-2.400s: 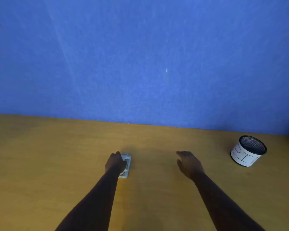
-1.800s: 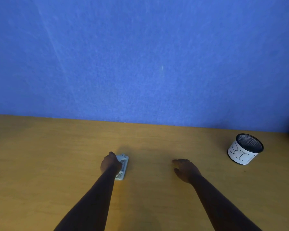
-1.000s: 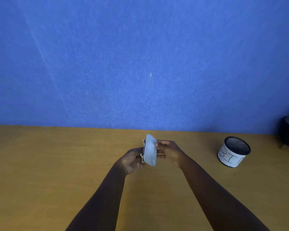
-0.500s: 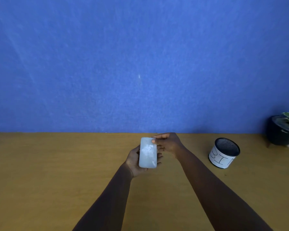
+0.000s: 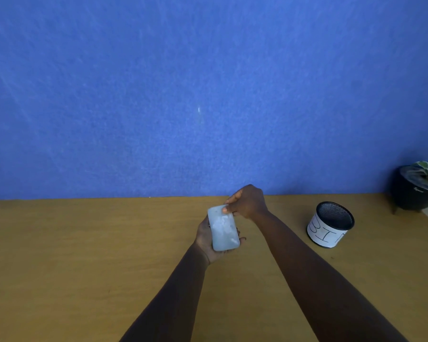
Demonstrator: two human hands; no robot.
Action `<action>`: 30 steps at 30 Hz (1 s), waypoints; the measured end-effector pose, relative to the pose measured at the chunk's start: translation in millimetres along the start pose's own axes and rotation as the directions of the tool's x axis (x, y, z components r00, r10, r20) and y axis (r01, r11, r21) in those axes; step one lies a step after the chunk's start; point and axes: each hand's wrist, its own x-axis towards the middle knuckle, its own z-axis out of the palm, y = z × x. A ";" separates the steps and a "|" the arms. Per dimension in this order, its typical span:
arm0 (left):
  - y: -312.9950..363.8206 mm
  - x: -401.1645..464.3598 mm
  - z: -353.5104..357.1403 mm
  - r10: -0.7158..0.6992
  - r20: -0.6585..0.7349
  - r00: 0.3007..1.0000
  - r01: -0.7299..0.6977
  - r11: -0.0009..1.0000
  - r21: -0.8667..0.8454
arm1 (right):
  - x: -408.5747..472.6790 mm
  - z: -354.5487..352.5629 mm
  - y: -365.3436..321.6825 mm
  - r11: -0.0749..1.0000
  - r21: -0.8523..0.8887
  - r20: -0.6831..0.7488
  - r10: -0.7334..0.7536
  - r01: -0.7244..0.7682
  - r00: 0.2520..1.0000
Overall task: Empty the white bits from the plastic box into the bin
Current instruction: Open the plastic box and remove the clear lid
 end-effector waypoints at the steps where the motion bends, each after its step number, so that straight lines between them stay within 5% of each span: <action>1: -0.1 -0.4 -0.3 -0.005 0.005 1.000 0.005 1.000 -0.006 | -0.1 1.0 0.5 1.000 -0.009 -0.008 -0.009 0.009 1.000; 6: 3.3 -0.8 -2.1 -0.010 0.010 1.000 0.011 1.000 -0.008 | 1.6 1.8 -0.3 0.985 -0.115 0.032 -0.125 0.128 0.992; 13: 8.6 -4.3 3.5 -0.033 -0.004 0.999 0.033 0.995 0.093 | 5.3 5.0 -19.3 0.921 -0.247 0.407 -0.183 0.301 0.895; 30: 8.4 -4.5 4.0 -0.044 -0.011 0.999 0.045 0.995 0.086 | -1.7 2.6 -32.5 0.910 -0.220 0.300 -0.281 0.353 0.912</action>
